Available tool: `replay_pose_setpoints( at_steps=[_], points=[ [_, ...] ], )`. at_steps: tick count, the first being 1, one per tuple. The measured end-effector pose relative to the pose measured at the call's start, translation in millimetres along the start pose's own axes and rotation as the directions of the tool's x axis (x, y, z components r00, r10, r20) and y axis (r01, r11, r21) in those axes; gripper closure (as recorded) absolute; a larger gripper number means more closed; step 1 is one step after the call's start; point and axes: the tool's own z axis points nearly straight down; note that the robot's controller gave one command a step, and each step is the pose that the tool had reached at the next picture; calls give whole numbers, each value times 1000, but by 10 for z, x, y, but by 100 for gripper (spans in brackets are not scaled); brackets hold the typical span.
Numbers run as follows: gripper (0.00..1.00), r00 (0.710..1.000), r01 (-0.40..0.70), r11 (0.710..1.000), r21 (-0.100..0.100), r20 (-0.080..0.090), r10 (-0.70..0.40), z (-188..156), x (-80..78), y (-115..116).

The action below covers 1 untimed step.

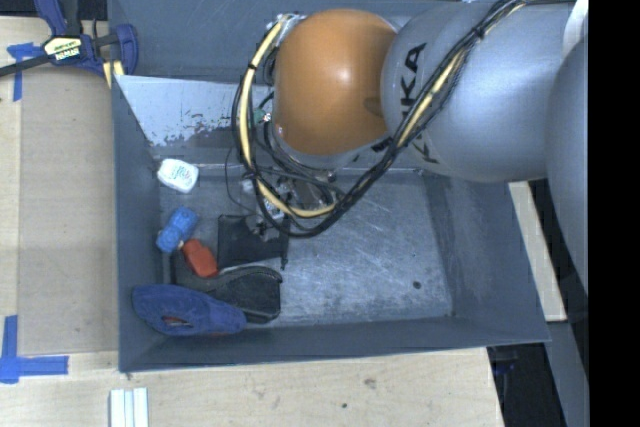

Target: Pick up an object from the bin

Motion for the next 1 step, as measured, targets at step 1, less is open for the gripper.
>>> replay_pose_setpoints(
  at_steps=[1],
  points=[
    [100, 1000, 23, 1000, 1, 4, -23, -1443, 136, 212]
  ],
)
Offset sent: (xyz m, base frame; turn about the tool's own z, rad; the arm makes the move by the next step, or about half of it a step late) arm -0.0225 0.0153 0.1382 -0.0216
